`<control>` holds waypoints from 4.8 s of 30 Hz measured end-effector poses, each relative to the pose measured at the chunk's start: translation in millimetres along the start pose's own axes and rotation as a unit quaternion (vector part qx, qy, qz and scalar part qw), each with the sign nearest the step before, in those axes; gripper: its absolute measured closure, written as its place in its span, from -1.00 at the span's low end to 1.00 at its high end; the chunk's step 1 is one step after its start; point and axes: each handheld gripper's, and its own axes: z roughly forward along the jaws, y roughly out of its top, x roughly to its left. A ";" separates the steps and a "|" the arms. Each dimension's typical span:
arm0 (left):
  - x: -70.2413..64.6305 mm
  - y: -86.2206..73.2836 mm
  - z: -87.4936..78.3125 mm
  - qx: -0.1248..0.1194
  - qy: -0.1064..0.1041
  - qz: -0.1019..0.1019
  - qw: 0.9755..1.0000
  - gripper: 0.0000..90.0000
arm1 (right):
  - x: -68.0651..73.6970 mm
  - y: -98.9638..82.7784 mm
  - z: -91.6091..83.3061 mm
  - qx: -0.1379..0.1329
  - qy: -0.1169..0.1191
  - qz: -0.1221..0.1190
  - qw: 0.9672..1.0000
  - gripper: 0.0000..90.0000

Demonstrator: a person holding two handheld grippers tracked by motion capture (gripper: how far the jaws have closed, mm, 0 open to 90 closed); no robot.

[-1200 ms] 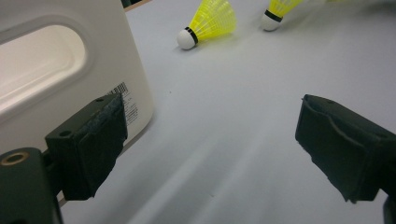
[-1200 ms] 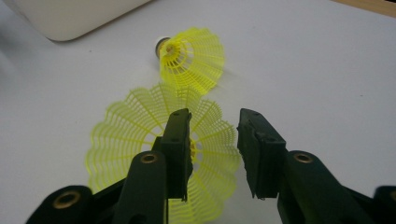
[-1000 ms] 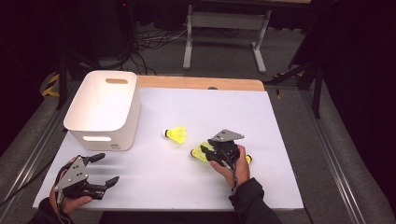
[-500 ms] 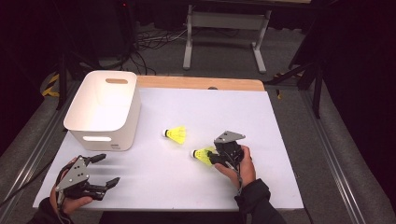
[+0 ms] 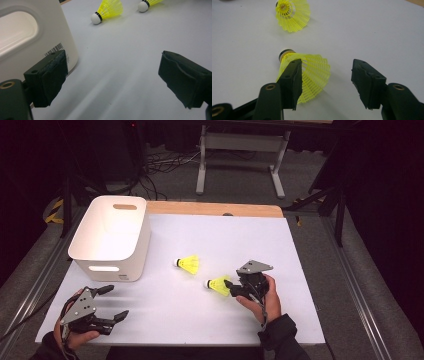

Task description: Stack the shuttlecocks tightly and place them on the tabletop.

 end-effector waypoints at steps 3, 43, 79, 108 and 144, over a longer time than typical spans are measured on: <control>-0.2 0.0 -0.1 -0.001 -0.001 0.000 1.000 -0.79 | -1.0 -0.9 -6.6 -0.006 0.000 0.001 1.000 -0.05; -0.1 0.3 3.9 0.005 -0.010 0.001 1.000 -0.78 | 23.3 2.7 14.3 0.003 0.046 -0.031 0.998 1.00; -0.6 0.7 2.3 -0.002 -0.015 0.003 1.000 -0.78 | 33.7 42.1 50.3 -0.016 0.072 -0.040 0.996 1.00; -1.0 0.2 4.7 0.001 -0.022 0.002 1.000 -0.78 | 34.9 45.6 83.3 0.005 0.069 -0.010 0.998 0.94; -1.9 1.1 3.3 0.003 -0.019 0.009 1.000 -0.78 | 37.4 58.5 21.4 -0.067 0.029 -0.040 0.997 -0.04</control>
